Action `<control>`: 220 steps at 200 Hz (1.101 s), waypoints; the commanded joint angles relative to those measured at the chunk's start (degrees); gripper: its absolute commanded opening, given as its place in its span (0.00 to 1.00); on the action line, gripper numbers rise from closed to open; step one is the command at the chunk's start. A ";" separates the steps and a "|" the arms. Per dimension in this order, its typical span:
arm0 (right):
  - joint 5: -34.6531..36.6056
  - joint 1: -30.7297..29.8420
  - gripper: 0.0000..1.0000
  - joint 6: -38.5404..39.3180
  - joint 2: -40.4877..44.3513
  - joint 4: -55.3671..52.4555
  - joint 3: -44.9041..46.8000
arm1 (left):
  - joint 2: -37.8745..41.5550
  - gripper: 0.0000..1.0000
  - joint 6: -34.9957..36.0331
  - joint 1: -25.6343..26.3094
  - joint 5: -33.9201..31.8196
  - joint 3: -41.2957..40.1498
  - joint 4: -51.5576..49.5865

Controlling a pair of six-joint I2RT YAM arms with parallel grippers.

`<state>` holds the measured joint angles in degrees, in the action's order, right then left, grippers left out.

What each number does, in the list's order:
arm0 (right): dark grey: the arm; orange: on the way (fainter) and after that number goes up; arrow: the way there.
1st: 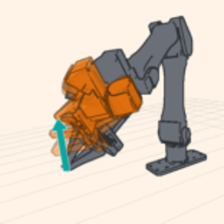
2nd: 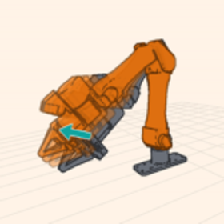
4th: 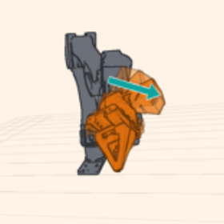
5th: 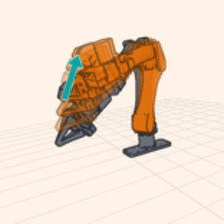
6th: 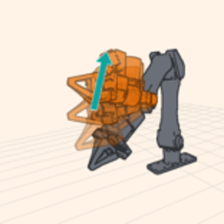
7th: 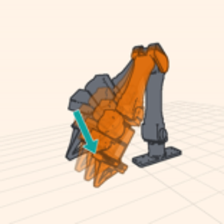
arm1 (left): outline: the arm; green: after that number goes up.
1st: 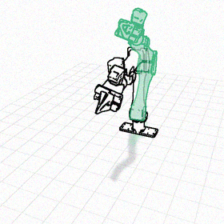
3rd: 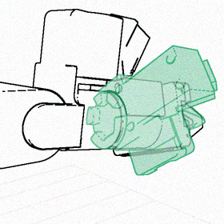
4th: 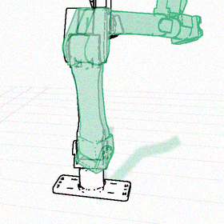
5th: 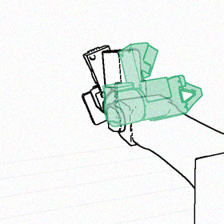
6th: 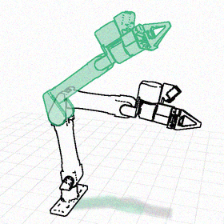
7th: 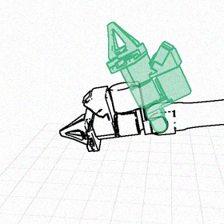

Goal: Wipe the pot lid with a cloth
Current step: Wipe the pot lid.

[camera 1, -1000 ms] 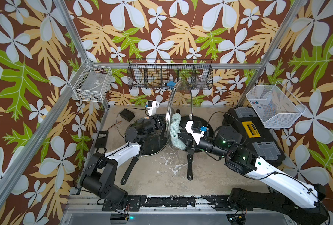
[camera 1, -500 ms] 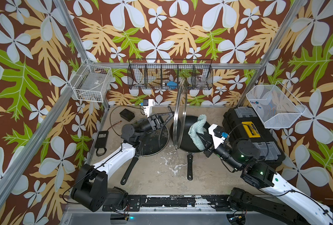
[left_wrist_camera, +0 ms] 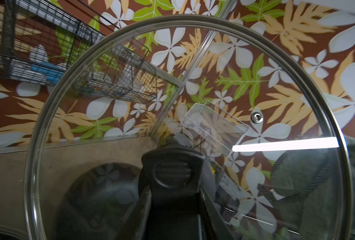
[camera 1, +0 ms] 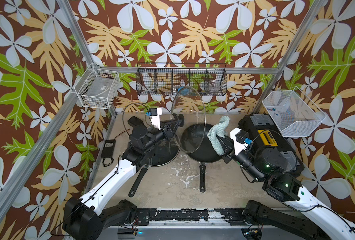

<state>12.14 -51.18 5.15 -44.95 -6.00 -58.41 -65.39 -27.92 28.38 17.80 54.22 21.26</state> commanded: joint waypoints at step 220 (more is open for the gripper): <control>5.52 0.43 0.00 0.04 -31.44 -2.08 -9.53 | 5.38 0.00 28.39 8.62 -28.60 -3.94 -6.84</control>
<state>17.34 -50.33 6.22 -75.29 -6.85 -67.55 -60.93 1.15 36.77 -11.60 49.71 4.67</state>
